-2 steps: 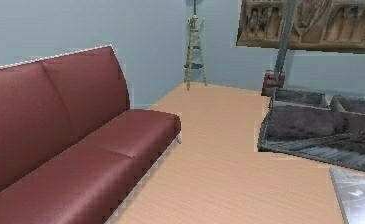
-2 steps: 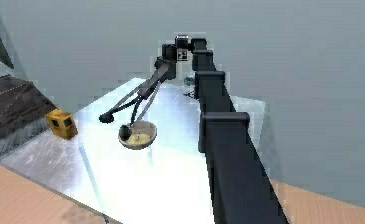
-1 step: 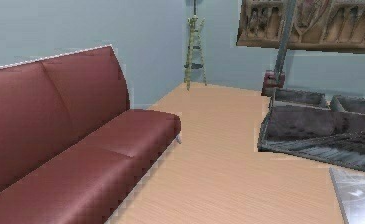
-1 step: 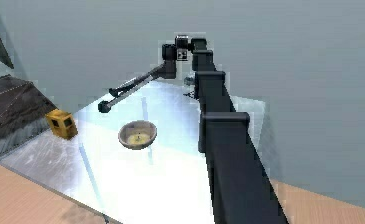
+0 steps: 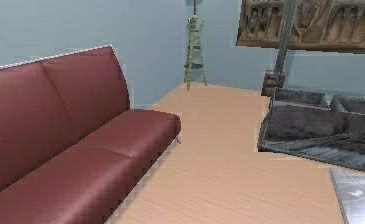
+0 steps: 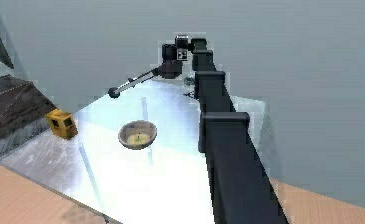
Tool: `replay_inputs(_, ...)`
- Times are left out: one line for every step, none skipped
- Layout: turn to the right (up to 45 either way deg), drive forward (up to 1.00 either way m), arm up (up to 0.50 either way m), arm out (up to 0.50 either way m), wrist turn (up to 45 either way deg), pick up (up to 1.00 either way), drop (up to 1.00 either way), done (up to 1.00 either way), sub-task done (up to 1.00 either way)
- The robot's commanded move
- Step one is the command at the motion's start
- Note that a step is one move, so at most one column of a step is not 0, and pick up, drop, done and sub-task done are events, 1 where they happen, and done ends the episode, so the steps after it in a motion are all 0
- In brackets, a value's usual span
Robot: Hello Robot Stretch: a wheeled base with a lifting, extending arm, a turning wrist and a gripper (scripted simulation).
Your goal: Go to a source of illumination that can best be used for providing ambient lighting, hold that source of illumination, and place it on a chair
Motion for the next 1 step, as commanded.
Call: replay_inputs(0.0,0.0,-0.28,0.0,0.0,0.0,0.0,0.0,0.0)
